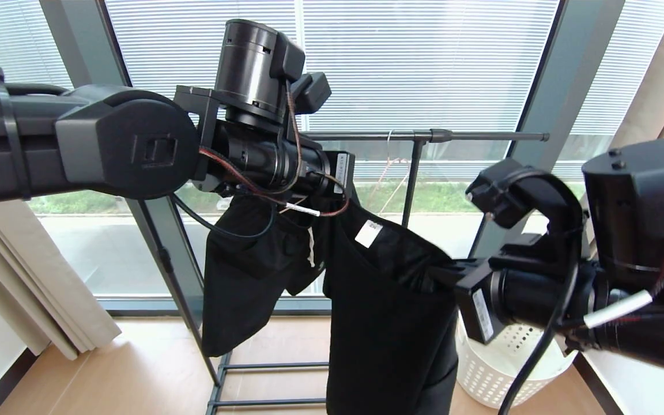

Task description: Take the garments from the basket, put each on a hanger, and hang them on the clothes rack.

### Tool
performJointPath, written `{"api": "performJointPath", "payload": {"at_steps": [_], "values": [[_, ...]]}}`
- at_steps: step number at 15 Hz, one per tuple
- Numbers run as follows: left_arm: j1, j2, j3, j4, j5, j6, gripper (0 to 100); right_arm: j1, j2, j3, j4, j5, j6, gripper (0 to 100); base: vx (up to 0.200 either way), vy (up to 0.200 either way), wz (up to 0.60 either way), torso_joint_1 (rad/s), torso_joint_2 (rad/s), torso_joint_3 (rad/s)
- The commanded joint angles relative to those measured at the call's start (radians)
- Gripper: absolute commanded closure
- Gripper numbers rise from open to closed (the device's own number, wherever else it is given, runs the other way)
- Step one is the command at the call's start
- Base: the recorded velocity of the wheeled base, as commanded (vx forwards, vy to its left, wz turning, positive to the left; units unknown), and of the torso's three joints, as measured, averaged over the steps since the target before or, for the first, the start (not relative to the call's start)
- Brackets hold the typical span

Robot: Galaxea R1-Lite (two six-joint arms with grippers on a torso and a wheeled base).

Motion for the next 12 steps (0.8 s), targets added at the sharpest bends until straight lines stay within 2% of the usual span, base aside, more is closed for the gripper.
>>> {"api": "performJointPath", "payload": {"at_steps": [1, 3, 4, 5, 7, 8, 10, 12], "values": [[0.017, -0.041, 0.009, 0.041, 0.002, 0.003, 100, -0.107, 0.068, -0.101, 0.008, -0.011, -0.033, 100, 0.0, 0.0, 0.0, 0.0, 0.0, 0.0], [0.016, -0.104, 0.075, 0.121, 0.002, 0.007, 100, -0.135, 0.16, -0.199, 0.002, -0.02, -0.031, 100, 0.0, 0.0, 0.0, 0.0, 0.0, 0.0], [0.016, -0.107, 0.08, 0.121, 0.0, 0.007, 100, -0.135, 0.164, -0.201, 0.002, -0.02, -0.031, 100, 0.0, 0.0, 0.0, 0.0, 0.0, 0.0], [0.005, -0.159, 0.186, 0.123, 0.002, 0.006, 100, -0.136, 0.219, -0.262, -0.004, -0.02, -0.027, 100, 0.0, 0.0, 0.0, 0.0, 0.0, 0.0], [-0.044, -0.201, 0.301, 0.123, 0.022, -0.012, 100, -0.136, 0.277, -0.337, -0.003, -0.021, -0.027, 100, 0.0, 0.0, 0.0, 0.0, 0.0, 0.0], [-0.063, -0.207, 0.322, 0.123, 0.036, -0.028, 100, -0.136, 0.289, -0.36, 0.002, -0.023, -0.028, 100, 0.0, 0.0, 0.0, 0.0, 0.0, 0.0], [-0.151, -0.205, 0.345, 0.144, 0.085, -0.134, 100, -0.135, 0.363, -0.463, 0.005, -0.058, -0.027, 100, 0.0, 0.0, 0.0, 0.0, 0.0, 0.0], [-0.205, -0.201, 0.335, 0.179, 0.085, -0.201, 100, -0.133, 0.391, -0.497, 0.002, -0.058, -0.025, 100, 0.0, 0.0, 0.0, 0.0, 0.0, 0.0]]}}
